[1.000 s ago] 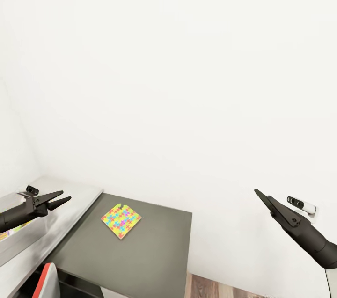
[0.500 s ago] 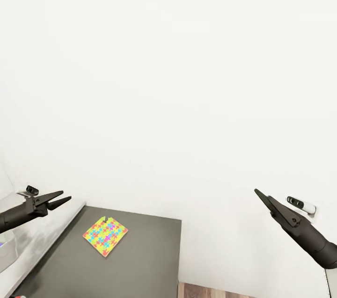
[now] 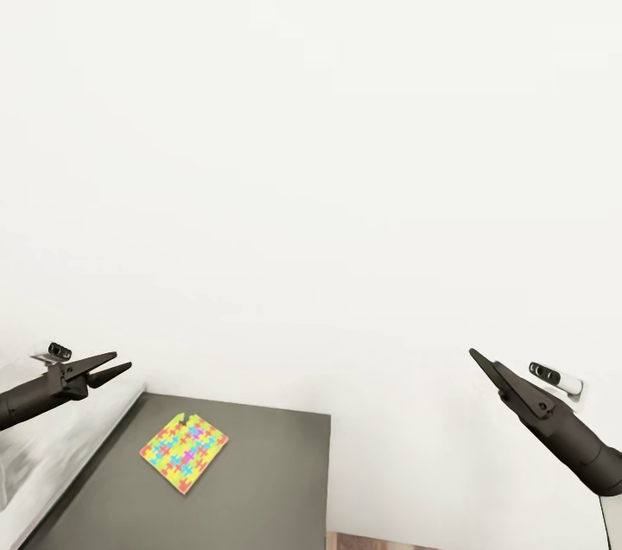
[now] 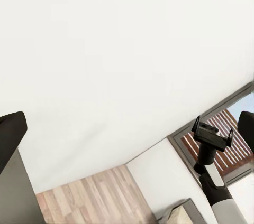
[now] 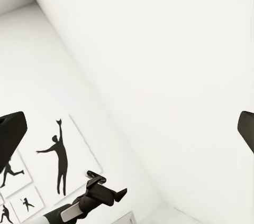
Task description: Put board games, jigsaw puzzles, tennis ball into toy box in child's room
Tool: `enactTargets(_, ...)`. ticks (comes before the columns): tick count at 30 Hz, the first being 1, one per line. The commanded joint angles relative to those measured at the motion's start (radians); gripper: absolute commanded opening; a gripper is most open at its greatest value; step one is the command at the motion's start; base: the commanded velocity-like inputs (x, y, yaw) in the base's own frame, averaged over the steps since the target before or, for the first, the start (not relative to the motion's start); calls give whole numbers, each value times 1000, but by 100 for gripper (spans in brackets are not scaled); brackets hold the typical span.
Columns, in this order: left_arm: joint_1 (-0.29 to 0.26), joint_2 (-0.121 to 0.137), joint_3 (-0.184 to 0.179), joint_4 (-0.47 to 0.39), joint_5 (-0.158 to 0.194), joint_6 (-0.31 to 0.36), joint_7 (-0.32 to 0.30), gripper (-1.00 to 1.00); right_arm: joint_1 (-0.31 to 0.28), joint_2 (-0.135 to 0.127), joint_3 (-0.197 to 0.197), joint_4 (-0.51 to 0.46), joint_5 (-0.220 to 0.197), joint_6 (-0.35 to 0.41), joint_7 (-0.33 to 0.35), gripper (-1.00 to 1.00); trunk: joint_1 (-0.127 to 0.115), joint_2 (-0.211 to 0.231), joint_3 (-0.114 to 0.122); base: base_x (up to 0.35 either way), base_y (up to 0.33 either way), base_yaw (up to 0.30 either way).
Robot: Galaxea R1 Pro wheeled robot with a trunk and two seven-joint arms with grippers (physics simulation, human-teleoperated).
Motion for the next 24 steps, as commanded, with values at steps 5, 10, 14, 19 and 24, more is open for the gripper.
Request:
enactTargets(5,0,0,0,0,0,11,-4,100,-1,0,0,0,-2,9,2,100,0,-1,1,37,41,-79)
enactTargets(10,0,0,0,0,0,11,-4,100,-1,0,0,0,-2,9,2,100,0,-1,2,112,83,-16)
enactTargets(14,0,0,0,0,0,11,-4,100,-1,0,0,1,-2,8,2,100,0,-1,2,32,21,-4)
enactTargets(19,0,0,0,0,0,11,-4,100,-1,0,0,1,-2,8,2,100,0,-1,2,8,5,-1)
enactTargets(24,0,0,0,0,0,11,-4,100,-1,0,0,1,-2,9,2,100,0,-1,2,1,1,0)
